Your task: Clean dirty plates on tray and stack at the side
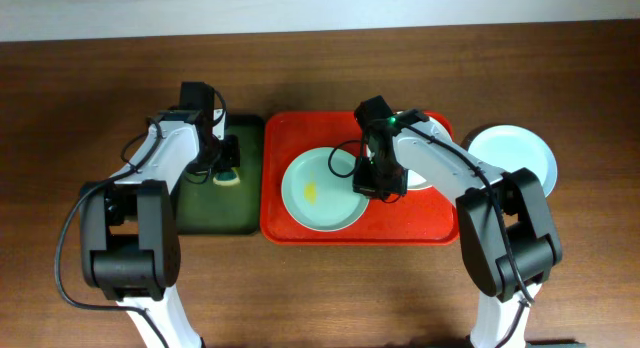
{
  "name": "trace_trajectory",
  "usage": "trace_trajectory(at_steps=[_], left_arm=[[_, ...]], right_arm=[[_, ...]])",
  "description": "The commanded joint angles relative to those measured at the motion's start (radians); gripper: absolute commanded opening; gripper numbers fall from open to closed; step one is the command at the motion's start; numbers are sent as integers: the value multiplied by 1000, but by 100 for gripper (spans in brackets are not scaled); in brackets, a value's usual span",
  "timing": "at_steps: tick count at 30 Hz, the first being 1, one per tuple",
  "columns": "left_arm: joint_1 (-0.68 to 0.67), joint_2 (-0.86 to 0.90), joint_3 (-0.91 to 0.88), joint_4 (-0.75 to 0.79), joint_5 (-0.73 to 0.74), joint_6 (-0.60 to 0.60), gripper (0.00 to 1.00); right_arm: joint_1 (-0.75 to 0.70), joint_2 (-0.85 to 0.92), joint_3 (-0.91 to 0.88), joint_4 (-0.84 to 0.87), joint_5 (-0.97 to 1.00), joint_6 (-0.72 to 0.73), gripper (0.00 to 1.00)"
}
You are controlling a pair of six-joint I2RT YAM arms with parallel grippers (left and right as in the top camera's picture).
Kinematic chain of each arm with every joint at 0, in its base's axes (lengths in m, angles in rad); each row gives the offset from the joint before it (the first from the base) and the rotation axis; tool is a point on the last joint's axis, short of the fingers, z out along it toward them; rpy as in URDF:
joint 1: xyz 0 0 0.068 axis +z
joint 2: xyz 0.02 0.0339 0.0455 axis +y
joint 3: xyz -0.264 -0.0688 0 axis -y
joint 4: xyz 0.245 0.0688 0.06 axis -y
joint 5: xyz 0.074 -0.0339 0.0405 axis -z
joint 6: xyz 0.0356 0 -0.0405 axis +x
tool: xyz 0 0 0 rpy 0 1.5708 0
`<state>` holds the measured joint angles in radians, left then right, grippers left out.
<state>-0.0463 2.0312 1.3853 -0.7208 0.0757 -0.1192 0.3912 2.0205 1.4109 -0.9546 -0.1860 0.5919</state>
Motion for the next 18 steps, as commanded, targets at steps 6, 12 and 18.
trace_trajectory(at_steps=[6,12,18], left_arm=[[0,18,-8,10,8,69,3],[0,18,-8,11,12,102,2],[0,18,-8,10,12,102,2]], right_arm=[[-15,-29,11,-12,-169,18,4],[-21,-29,11,-17,-154,-15,18],[-17,-28,10,-13,-37,-15,39]])
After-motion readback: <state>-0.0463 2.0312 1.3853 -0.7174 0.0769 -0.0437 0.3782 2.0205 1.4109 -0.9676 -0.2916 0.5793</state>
